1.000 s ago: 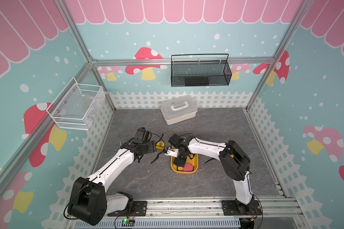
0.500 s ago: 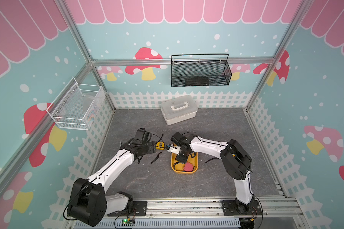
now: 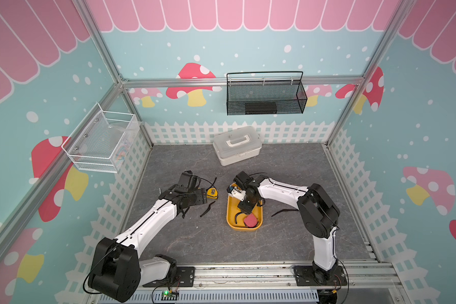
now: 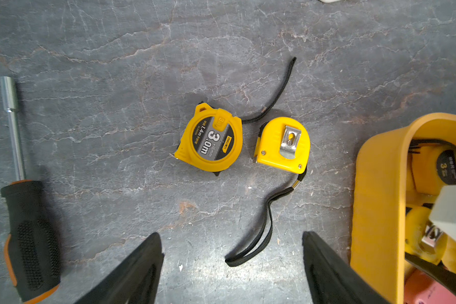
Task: Take the tape measure out of the storage box
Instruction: Pick up the tape measure from the storage box.
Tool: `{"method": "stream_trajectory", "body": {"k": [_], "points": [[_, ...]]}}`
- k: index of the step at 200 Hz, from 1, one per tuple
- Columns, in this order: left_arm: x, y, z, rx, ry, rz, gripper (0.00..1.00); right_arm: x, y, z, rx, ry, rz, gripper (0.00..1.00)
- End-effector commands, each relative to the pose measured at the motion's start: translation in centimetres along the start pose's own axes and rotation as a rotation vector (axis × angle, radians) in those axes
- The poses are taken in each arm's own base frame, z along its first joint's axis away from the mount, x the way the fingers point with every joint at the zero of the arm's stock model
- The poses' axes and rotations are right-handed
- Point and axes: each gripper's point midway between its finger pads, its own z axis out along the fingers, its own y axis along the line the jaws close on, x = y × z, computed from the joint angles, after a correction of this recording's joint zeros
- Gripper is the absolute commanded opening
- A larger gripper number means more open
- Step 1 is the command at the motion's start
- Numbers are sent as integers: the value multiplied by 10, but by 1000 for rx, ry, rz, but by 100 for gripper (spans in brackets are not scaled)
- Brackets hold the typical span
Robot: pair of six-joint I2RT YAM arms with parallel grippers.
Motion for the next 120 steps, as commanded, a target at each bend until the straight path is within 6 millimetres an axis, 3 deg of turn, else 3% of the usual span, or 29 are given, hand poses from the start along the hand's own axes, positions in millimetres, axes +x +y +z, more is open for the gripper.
{"method": "stream_trajectory", "body": {"k": [1,67,120], "points": [[-1,3,-4,3,-20,-13,84,-10,-5,-34,-3,-87,39,54],[0,2,-3,7,-12,-13,84,-15,-28,-90,39,-185,87,54],[1,1,-1,8,-6,-9,85,16,-71,-122,113,-202,200,54]]}}
